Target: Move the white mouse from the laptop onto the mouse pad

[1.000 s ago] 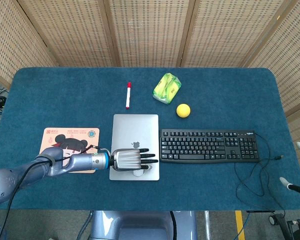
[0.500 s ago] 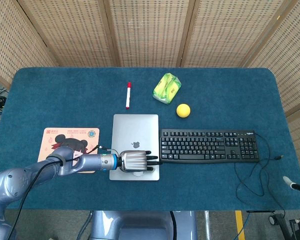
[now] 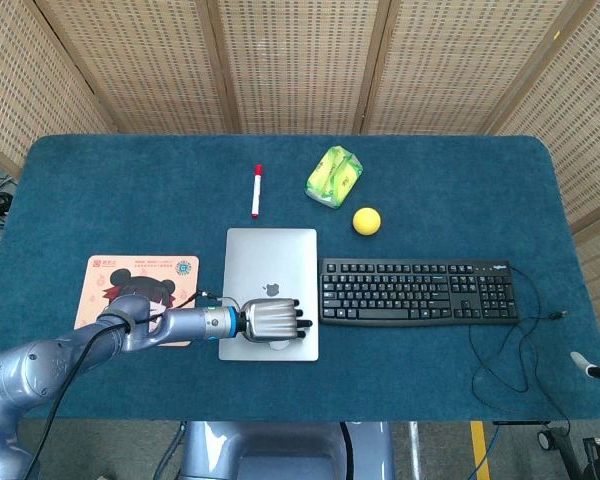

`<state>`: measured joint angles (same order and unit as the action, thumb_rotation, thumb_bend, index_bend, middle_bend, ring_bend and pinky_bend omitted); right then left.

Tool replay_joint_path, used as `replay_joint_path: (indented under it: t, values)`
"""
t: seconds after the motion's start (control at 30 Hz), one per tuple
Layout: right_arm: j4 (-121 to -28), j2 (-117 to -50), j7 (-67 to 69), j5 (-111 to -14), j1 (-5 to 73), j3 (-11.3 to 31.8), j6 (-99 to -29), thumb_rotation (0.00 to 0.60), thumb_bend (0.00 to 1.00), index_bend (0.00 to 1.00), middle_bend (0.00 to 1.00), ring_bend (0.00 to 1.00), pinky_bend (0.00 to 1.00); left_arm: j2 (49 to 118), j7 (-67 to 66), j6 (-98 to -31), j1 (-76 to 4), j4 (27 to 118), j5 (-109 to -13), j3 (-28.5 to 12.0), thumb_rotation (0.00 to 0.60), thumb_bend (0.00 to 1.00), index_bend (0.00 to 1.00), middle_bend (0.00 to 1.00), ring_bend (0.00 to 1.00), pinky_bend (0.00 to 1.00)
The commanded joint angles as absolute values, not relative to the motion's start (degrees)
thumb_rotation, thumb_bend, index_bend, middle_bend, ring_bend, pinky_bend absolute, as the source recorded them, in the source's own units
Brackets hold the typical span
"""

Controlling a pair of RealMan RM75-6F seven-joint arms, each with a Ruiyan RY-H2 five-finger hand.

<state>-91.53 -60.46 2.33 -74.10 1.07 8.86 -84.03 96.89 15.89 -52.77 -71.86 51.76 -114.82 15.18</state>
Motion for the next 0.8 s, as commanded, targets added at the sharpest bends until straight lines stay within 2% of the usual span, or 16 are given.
replay_joint_path:
  t: [0.03,0.3,0.47,0.53,0.7,0.8]
  values:
    - [-91.52,-60.56,2.01,-74.28,1.06,8.76,-84.14,0.600,0.04,0.06,0.00,0.00,0.00,95.90,15.13,-55.74,-70.22,50.90,-114.52,15.61,0.600,0.27,0.63,0.53,0.50,0.42]
    - [-91.65,-61.20,0.16,-74.51,1.16,8.38,-84.19,0.600,0.04,0.06,0.00,0.00,0.00,91.63,17.99,-69.83,-63.64,43.89,-116.28,18.80,0.600,0.26,0.63,0.53,0.50,0.42]
    - [-91.52,-61.86,-1.70,-73.91,1.40,8.39,-83.95,0.600,0.04,0.06,0.00,0.00,0.00,91.32,23.13,-79.40,-56.82,32.98,-116.84,21.23,0.600,0.26,0.63,0.53,0.50,0.42]
    - [-91.29,-62.34,-3.72,-73.69,1.54,8.45,-84.31,0.600,0.04,0.06,0.00,0.00,0.00,92.11,25.05,-82.42,-53.29,25.69,-117.45,22.79,0.600,0.25,0.63,0.53,0.50,0.42]
    - [-91.75,-63.26,-7.03,-73.42,1.46,8.79,-85.93,0.600,0.04,0.06,0.00,0.00,0.00,94.35,29.31,-85.62,-47.93,13.91,-118.00,24.68,0.600,0.25,0.63,0.53,0.50,0.42]
    - [-92.26,-63.59,-8.36,-73.42,1.33,8.90,-86.75,0.600,0.04,0.06,0.00,0.00,0.00,95.04,30.87,-86.82,-46.14,9.97,-118.43,25.53,0.600,0.25,0.63,0.53,0.50,0.42]
